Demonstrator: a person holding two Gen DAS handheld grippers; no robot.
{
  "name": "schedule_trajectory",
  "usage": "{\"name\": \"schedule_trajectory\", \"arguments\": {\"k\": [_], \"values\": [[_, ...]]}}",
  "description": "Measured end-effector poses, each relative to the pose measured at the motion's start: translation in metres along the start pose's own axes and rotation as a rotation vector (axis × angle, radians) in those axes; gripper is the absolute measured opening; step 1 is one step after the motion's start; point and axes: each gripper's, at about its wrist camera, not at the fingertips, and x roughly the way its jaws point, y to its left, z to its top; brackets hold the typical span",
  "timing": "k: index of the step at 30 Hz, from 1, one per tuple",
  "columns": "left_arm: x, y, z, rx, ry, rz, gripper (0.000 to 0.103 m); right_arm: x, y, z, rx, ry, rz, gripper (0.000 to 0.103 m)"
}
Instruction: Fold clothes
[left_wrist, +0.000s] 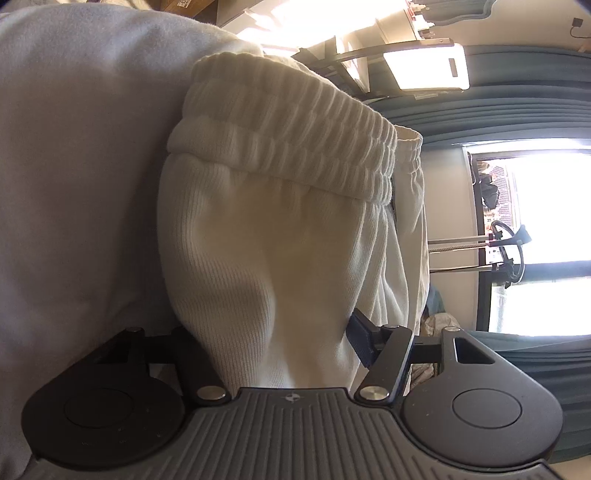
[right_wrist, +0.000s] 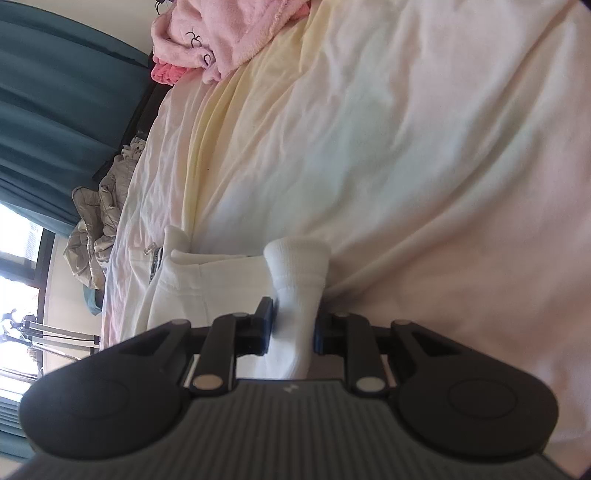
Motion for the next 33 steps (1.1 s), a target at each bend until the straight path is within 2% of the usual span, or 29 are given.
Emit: {"name": "schedule_trajectory", "arguments": {"k": [2, 3, 4, 5, 6, 7, 8, 11, 14, 16, 19, 27, 31, 33], "values": [[-0.002, -0.008, -0.002, 0.028, -0.025, 0.001, 0.036, 0.0, 0.005, -0.002, -0.028, -0.001, 0.017, 0.028], [-0.004, -0.013, -0.003, 0.048, -0.036, 0.0, 0.032, 0.001, 0.007, -0.003, -0.039, 0.003, 0.03, 0.031], [-0.007, -0.017, -0.005, 0.068, -0.05, -0.004, 0.021, 0.002, 0.009, -0.006, -0.046, 0.011, 0.031, 0.031], [-0.011, -0.021, -0.007, 0.087, -0.063, -0.009, 0.019, 0.003, 0.012, -0.009, -0.052, 0.018, 0.033, 0.031], [-0.018, -0.024, -0.009, 0.095, -0.082, -0.019, 0.018, 0.004, 0.014, -0.012, -0.059, 0.026, 0.034, 0.026], [-0.026, -0.027, -0.013, 0.095, -0.099, -0.045, 0.017, 0.002, 0.014, -0.014, -0.059, 0.009, 0.024, 0.009], [-0.032, -0.03, -0.015, 0.099, -0.11, -0.065, 0.016, -0.001, 0.014, -0.015, -0.056, -0.011, 0.021, 0.003], [-0.055, -0.043, -0.021, 0.115, -0.142, -0.111, 0.014, -0.023, 0.015, -0.016, -0.018, -0.092, 0.078, 0.003], [-0.074, -0.047, -0.02, 0.111, -0.137, -0.161, 0.013, -0.049, 0.021, -0.017, 0.002, -0.174, 0.134, 0.003], [-0.086, -0.044, -0.016, 0.105, -0.136, -0.181, 0.013, -0.072, 0.027, -0.02, -0.01, -0.261, 0.158, 0.003], [-0.095, -0.038, -0.01, 0.112, -0.121, -0.192, 0.013, -0.096, 0.027, -0.022, -0.023, -0.338, 0.16, 0.003], [-0.083, -0.037, -0.01, 0.122, -0.095, -0.165, 0.013, -0.086, 0.013, -0.022, 0.009, -0.273, 0.083, 0.003], [-0.078, -0.049, -0.006, 0.142, -0.107, -0.183, 0.013, -0.084, 0.012, -0.021, 0.038, -0.271, 0.107, 0.003], [-0.072, -0.064, -0.004, 0.149, -0.103, -0.198, 0.013, -0.083, 0.025, -0.017, 0.009, -0.278, 0.131, 0.003]]}}
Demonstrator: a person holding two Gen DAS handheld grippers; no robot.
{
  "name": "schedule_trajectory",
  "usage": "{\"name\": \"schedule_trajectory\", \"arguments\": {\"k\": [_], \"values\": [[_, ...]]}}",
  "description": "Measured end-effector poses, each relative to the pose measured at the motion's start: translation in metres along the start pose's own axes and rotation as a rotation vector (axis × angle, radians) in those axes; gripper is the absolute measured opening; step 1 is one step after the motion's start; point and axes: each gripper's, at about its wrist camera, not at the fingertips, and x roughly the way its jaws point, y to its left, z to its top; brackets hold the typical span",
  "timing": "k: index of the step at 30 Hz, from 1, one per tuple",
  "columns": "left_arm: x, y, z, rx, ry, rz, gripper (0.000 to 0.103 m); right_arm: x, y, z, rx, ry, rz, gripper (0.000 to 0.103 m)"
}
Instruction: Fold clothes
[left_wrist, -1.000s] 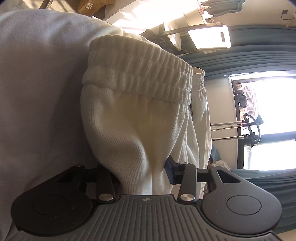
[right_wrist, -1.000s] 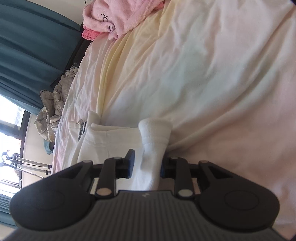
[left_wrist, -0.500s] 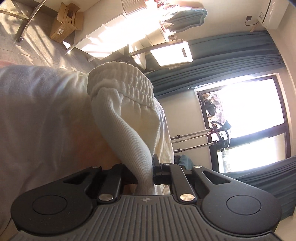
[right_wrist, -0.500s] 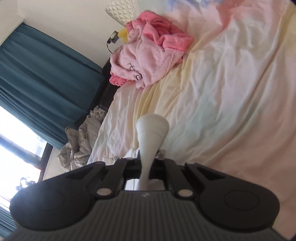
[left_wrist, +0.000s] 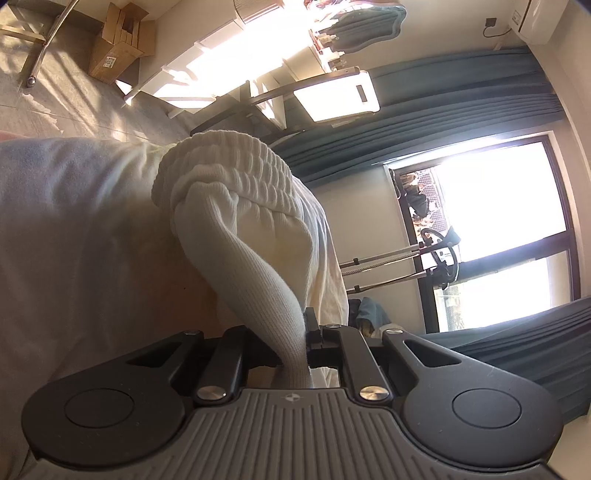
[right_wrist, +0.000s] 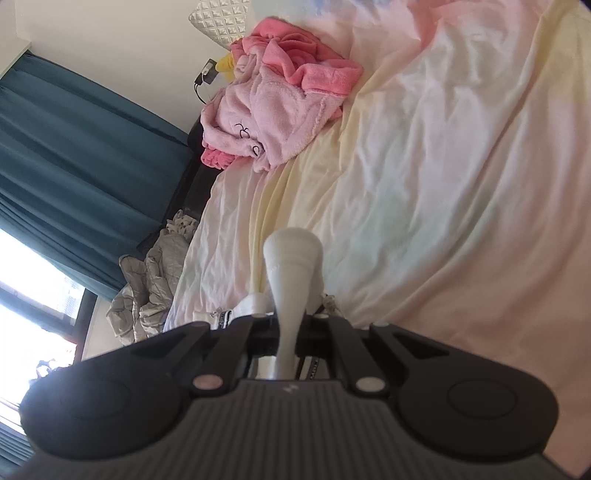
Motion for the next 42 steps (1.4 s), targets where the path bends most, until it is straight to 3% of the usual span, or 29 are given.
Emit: {"name": "schedule_trajectory", "arguments": {"k": [6, 12, 14, 18, 22, 24, 27, 28, 29, 31, 34, 37, 42], "values": [[0.061, -0.047, 0.007, 0.073, -0.042, -0.06, 0.013, 0.037, 0.063, 0.002, -0.113, -0.002, 0.076, 0.003], [0.17, -0.075, 0.021, 0.124, -0.025, -0.055, 0.013, 0.12, 0.138, -0.01, -0.259, 0.009, 0.085, 0.003], [0.21, -0.082, 0.022, 0.165, -0.023, -0.03, 0.013, 0.167, 0.158, -0.02, -0.266, 0.038, 0.098, 0.003], [0.282, -0.087, 0.017, 0.248, 0.014, 0.057, 0.013, 0.256, 0.179, -0.048, -0.323, 0.103, 0.036, 0.003], [0.324, -0.079, 0.018, 0.212, 0.056, 0.145, 0.014, 0.31, 0.182, -0.074, -0.4, 0.139, -0.014, 0.003], [0.335, -0.082, 0.018, 0.25, 0.074, 0.18, 0.015, 0.323, 0.182, -0.079, -0.435, 0.151, -0.031, 0.004], [0.34, -0.084, 0.02, 0.258, 0.094, 0.212, 0.019, 0.329, 0.182, -0.08, -0.469, 0.174, -0.019, 0.006], [0.34, -0.086, 0.02, 0.273, 0.102, 0.212, 0.034, 0.33, 0.182, -0.079, -0.481, 0.185, -0.007, 0.014], [0.338, -0.09, 0.02, 0.301, 0.111, 0.2, 0.055, 0.327, 0.182, -0.076, -0.486, 0.196, 0.015, 0.018], [0.326, -0.097, 0.017, 0.348, 0.104, 0.159, 0.075, 0.316, 0.183, -0.071, -0.486, 0.205, 0.06, 0.043], [0.289, -0.105, 0.01, 0.306, 0.06, 0.055, 0.081, 0.286, 0.181, -0.058, -0.463, 0.197, 0.131, 0.063], [0.251, -0.112, -0.005, 0.288, 0.033, 0.0, 0.089, 0.247, 0.172, -0.045, -0.451, 0.186, 0.169, 0.066], [0.189, -0.087, -0.028, 0.221, 0.053, -0.022, 0.091, 0.196, 0.139, -0.036, -0.382, 0.221, 0.16, 0.066]]}}
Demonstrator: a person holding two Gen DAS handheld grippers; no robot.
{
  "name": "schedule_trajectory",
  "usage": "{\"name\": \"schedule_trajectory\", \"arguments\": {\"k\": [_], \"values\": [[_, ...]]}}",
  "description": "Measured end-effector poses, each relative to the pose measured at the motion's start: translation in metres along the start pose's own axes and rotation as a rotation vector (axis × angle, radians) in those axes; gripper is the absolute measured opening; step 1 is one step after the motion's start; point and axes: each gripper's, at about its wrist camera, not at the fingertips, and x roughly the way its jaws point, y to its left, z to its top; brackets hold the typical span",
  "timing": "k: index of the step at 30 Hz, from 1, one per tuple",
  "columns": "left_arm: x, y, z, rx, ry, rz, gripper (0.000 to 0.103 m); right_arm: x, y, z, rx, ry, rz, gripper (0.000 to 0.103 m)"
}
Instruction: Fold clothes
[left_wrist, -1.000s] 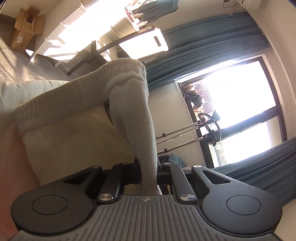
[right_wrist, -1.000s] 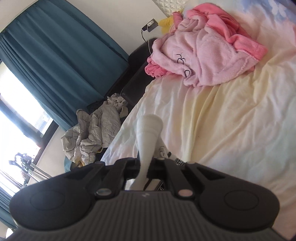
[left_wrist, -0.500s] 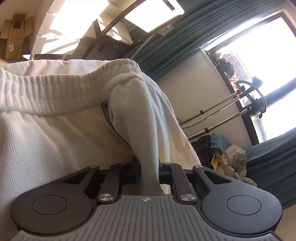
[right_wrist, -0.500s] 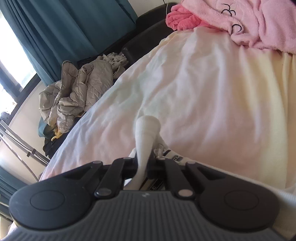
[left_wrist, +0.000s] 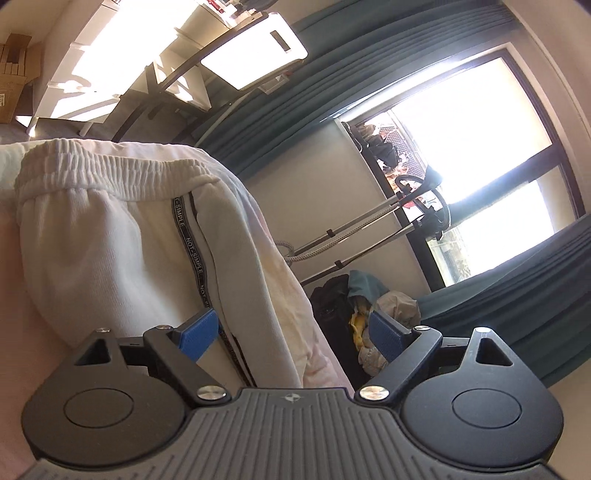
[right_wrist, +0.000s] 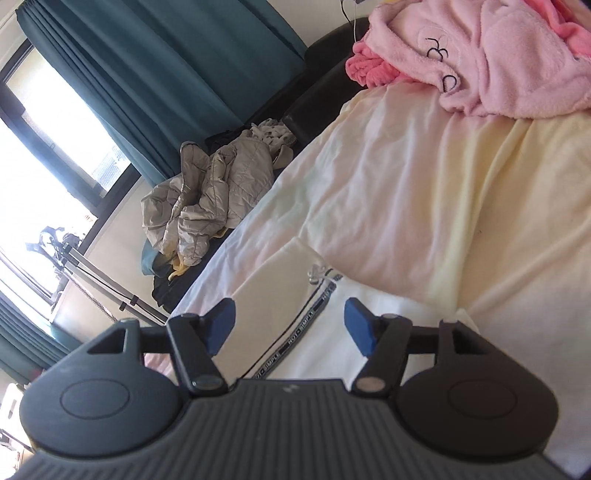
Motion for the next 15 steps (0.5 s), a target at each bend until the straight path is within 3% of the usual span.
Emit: {"name": "schedule_trajectory", "arguments": {"k": [5, 9, 12, 15], "values": [[-0.044, 0.059, -0.027, -0.188, 0.051, 0.067, 0.092, -0.038, -0.032, -0.028, 0.115, 0.063, 0.01, 0.066], [-0.049, 0.089, -0.034, -0.272, 0.108, 0.12, 0.091, -0.042, -0.05, -0.043, 0.152, 0.144, -0.013, 0.066], [-0.032, 0.101, -0.031, -0.281, 0.141, 0.117, 0.091, -0.036, -0.066, -0.056, 0.192, 0.184, 0.018, 0.066], [-0.014, 0.1, -0.029, -0.231, 0.115, 0.074, 0.091, -0.022, -0.073, -0.059, 0.237, 0.185, 0.058, 0.066]]}}
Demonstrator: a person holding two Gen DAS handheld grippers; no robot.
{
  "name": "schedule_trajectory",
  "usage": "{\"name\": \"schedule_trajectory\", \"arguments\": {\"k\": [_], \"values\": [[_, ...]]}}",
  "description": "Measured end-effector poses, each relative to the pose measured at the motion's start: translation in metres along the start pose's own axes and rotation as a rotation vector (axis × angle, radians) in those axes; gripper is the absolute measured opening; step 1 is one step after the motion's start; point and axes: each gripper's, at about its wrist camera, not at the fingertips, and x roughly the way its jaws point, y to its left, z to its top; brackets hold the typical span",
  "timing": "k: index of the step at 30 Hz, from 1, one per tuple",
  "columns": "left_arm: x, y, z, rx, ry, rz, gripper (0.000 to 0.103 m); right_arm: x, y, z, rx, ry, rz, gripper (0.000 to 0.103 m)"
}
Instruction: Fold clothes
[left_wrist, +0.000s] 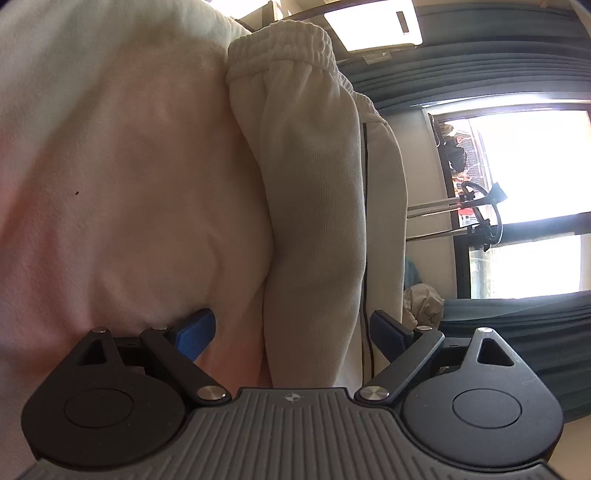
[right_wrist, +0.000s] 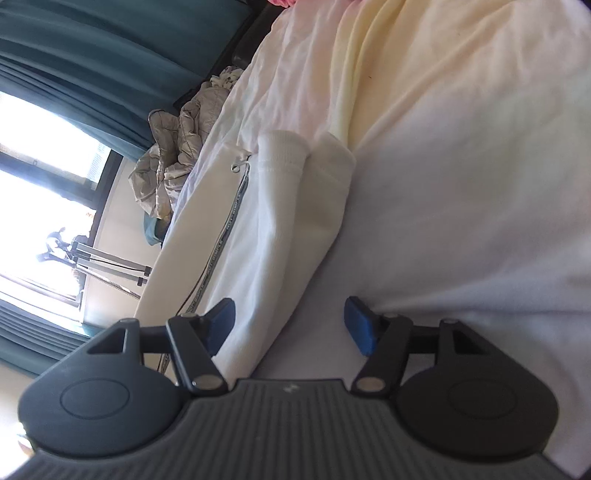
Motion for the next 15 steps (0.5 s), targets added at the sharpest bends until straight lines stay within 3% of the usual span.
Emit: {"name": "schedule_trajectory", "arguments": {"k": [6, 8, 9, 10, 13, 15], "values": [[0.044, -0.016, 0.001, 0.149, -0.034, -0.014, 0.086, 0.034, 0.006, 0.014, -0.038, -0.06, 0.037, 0.064], [0.053, -0.02, -0.003, 0.203, -0.071, 0.017, 0.071, 0.04, 0.004, 0.015, -0.005, -0.115, 0.024, 0.056], [0.056, -0.021, -0.005, 0.222, -0.091, 0.028, 0.066, 0.042, 0.004, 0.015, 0.007, -0.146, 0.006, 0.043], [0.057, -0.022, -0.006, 0.225, -0.104, 0.028, 0.054, 0.045, 0.004, 0.015, 0.02, -0.178, -0.011, 0.031], [0.056, -0.019, -0.006, 0.194, -0.123, 0.004, 0.03, 0.045, 0.007, 0.01, -0.01, -0.226, -0.037, 0.018], [0.053, -0.016, -0.006, 0.159, -0.127, -0.018, 0.025, 0.04, 0.013, 0.009, -0.045, -0.246, -0.051, 0.013]]}}
